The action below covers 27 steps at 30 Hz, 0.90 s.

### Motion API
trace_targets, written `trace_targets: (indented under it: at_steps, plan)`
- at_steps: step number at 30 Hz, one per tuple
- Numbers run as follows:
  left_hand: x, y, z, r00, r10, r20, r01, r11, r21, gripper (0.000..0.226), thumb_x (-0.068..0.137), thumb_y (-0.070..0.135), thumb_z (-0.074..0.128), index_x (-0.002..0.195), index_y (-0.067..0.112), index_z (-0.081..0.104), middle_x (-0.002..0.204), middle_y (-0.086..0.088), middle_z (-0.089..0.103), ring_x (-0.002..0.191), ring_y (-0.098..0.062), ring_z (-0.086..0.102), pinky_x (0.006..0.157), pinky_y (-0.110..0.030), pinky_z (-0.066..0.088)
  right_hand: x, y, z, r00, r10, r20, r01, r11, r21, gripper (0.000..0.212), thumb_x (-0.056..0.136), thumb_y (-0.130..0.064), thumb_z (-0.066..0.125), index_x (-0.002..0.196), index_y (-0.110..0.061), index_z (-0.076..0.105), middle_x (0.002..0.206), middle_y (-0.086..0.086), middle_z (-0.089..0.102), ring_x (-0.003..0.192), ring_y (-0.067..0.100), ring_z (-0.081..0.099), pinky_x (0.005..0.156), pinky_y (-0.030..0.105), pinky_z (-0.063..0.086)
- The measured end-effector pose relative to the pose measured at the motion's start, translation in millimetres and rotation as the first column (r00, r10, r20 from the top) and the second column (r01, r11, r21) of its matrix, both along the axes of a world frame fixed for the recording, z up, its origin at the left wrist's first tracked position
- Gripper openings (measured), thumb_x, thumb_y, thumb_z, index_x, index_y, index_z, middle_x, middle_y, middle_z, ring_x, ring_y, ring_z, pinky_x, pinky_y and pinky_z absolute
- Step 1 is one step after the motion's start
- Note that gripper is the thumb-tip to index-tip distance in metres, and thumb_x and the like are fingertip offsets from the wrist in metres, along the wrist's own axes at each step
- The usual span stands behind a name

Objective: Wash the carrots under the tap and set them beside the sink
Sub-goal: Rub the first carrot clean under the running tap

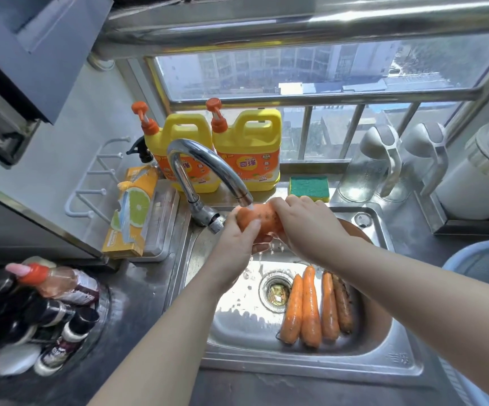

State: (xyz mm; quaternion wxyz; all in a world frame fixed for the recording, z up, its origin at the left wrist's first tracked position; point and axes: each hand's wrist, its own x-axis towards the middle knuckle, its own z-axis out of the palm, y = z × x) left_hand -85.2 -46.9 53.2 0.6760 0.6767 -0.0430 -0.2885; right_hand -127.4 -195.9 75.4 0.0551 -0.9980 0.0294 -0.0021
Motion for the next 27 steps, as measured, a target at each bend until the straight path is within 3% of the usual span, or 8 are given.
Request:
trace_targets:
  at_steps: [4,7,13,19,23,27]
  plan:
    - [1.3,0.6,-1.9,0.992,0.109,0.062,-0.114,0.991,0.073,0.038,0.102,0.027,0.056,0.136,0.014,0.047,0.108,-0.011,0.066,0.072,-0.012,0.067,0.068,-0.027,0.053,3.0,6.2,0.4,0.997,0.038,0.073,-0.033,0.997,-0.071,0.04,0.099,-0.029,0.054,0.136,-0.022,0.042,0.116,0.003,0.057,0.107,0.028,0.055,0.078,0.037,0.034]
    - [2.7,1.7,1.4,0.987,0.154,0.042,-0.158,0.981,0.113,0.032,0.102,0.033,0.054,0.129,0.015,0.051,0.109,-0.012,0.066,0.071,-0.014,0.066,0.066,-0.027,0.052,4.9,8.9,-2.2,0.993,0.072,0.089,-0.063,0.992,-0.106,0.043,0.096,-0.026,0.059,0.136,-0.023,0.043,0.113,0.001,0.056,0.103,0.026,0.054,0.076,0.036,0.031]
    - [4.8,17.2,3.6,0.993,-0.025,0.116,0.008,0.99,0.144,0.037,0.101,0.026,0.059,0.134,0.022,0.044,0.113,0.0,0.067,0.084,-0.009,0.07,0.08,-0.032,0.052,6.6,4.2,-5.7,0.996,0.06,0.069,-0.059,0.998,-0.017,0.04,0.1,-0.033,0.055,0.137,-0.024,0.041,0.117,0.002,0.057,0.108,0.026,0.054,0.086,0.038,0.04]
    - [16.6,17.1,0.7,0.969,-0.025,0.244,-0.046,0.96,0.277,0.035,0.098,0.039,0.061,0.126,0.018,0.055,0.1,-0.001,0.067,0.068,-0.004,0.064,0.061,-0.017,0.045,11.9,4.3,-5.6,0.995,0.059,0.081,-0.054,0.996,-0.064,0.035,0.098,-0.028,0.056,0.131,-0.022,0.045,0.113,0.003,0.057,0.106,0.029,0.055,0.08,0.039,0.037]
    - [16.0,18.5,0.0,0.978,-0.023,0.206,-0.029,0.969,0.244,0.034,0.096,0.033,0.066,0.125,0.018,0.056,0.1,-0.002,0.068,0.069,-0.005,0.064,0.059,-0.016,0.046,11.2,2.4,-5.9,0.995,0.066,0.077,-0.061,0.996,-0.065,0.034,0.099,-0.029,0.055,0.13,-0.022,0.044,0.113,0.003,0.056,0.107,0.029,0.054,0.076,0.037,0.028]
    - [15.4,25.6,-4.6,0.97,-0.018,0.242,-0.042,0.97,0.239,0.039,0.089,0.039,0.073,0.123,0.027,0.057,0.107,-0.001,0.069,0.086,-0.016,0.067,0.067,-0.022,0.047,8.4,3.3,-7.3,0.992,0.074,0.098,-0.07,0.997,-0.039,0.037,0.1,-0.031,0.055,0.135,-0.024,0.043,0.11,0.002,0.056,0.103,0.027,0.054,0.076,0.037,0.029]
